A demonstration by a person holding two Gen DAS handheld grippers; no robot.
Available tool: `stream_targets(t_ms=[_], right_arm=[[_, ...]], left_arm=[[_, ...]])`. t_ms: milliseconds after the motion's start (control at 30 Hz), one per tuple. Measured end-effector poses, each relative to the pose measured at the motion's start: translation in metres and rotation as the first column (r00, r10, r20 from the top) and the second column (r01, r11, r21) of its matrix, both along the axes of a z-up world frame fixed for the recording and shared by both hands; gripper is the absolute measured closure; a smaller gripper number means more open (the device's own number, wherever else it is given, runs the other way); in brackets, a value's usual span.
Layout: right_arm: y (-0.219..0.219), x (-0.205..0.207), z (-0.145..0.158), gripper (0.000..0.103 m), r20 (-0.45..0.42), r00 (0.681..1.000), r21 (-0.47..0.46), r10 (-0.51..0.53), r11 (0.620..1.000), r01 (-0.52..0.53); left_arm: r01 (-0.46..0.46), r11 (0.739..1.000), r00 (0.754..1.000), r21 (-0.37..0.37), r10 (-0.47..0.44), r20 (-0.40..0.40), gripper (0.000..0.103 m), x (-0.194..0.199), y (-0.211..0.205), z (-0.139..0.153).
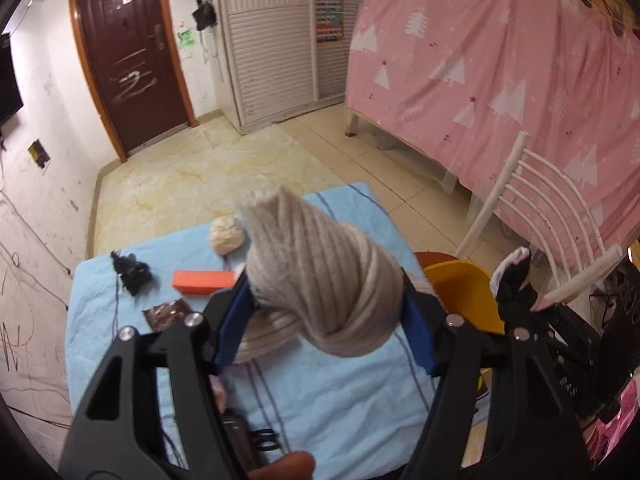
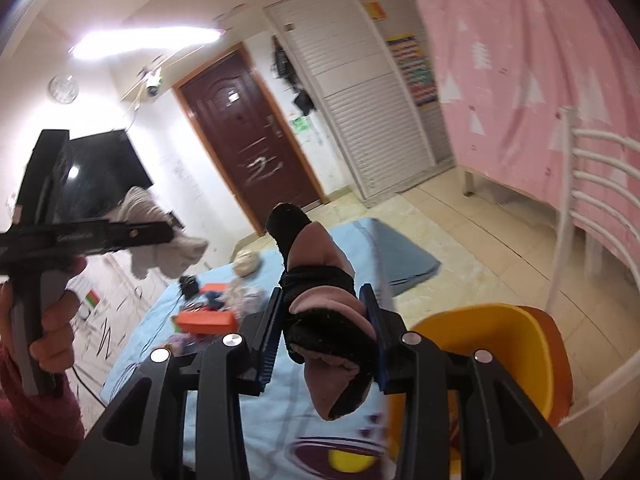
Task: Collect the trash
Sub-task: 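Carry the sock and slipper to the yellow bin and open both tools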
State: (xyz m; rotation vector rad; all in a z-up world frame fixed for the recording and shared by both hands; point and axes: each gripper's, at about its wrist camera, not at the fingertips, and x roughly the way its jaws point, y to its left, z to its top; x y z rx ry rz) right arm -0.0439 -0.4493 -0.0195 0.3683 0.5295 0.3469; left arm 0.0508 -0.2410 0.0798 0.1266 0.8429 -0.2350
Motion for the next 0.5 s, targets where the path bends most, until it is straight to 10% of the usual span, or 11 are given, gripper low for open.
stream_targets(t_ms=[500], right_arm=[[-0.071,0.026,-0.068,0.072,-0.141,0.975,0.005,-0.171,0.985,0.173]], left_arm=[[0.150,0.987,0.986,0.051,-0.146,-0.085,0.038,0.002,-0.116,-0.033]])
